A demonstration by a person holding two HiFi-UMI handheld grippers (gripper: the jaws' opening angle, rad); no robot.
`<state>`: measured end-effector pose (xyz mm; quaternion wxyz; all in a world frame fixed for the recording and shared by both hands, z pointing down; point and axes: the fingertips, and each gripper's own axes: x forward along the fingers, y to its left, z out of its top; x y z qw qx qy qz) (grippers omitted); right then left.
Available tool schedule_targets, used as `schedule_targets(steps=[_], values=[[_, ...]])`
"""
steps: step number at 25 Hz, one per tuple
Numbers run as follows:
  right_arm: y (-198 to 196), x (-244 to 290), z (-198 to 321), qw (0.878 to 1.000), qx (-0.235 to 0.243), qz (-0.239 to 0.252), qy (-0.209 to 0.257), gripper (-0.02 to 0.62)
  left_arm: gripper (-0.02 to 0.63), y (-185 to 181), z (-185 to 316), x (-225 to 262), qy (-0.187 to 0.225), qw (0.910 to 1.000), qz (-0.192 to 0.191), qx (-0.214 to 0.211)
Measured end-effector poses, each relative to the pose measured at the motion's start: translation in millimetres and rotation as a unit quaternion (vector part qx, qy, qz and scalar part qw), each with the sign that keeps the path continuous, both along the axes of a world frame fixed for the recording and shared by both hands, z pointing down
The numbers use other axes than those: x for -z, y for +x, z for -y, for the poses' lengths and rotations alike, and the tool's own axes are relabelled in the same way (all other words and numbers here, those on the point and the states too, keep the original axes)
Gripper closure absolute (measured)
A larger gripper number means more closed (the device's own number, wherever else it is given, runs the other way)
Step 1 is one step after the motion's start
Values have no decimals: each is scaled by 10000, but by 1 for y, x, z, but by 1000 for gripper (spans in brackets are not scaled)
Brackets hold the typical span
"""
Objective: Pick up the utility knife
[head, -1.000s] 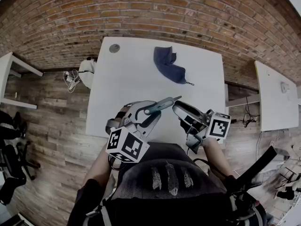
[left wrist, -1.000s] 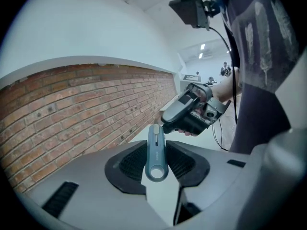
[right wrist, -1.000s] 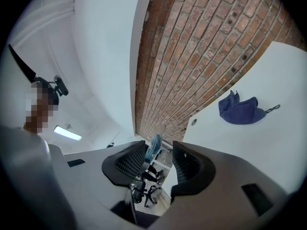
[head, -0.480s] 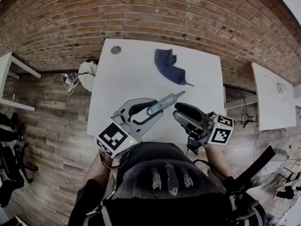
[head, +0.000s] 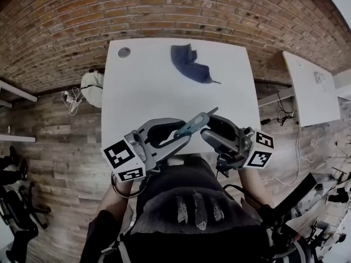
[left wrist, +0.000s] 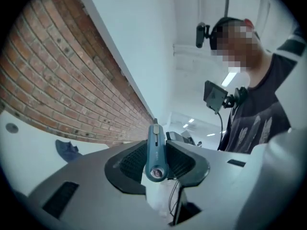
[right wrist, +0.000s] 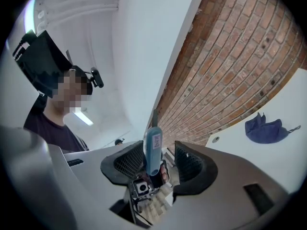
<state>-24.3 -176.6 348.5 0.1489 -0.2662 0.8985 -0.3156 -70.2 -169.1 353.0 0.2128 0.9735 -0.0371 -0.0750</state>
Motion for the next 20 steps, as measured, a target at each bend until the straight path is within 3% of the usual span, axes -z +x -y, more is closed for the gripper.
schedule_targets(steps=[3,6,12,20], values=[[7,10,-13,9994,-168,284,110,413,486,9,-14,6,-349,9975,-430,-443],[12,20,-26,9987,-132,435,248,413,486,19,-22,12,-509,9946,-628,-650],[25,26,-33,9980,-245,414,404,413,486,37,-35,17,-677,9916,-643,-889],[66,29,-42,9954,2,828,492,414,486,79,-43,22,-976,9907,-566,-759]])
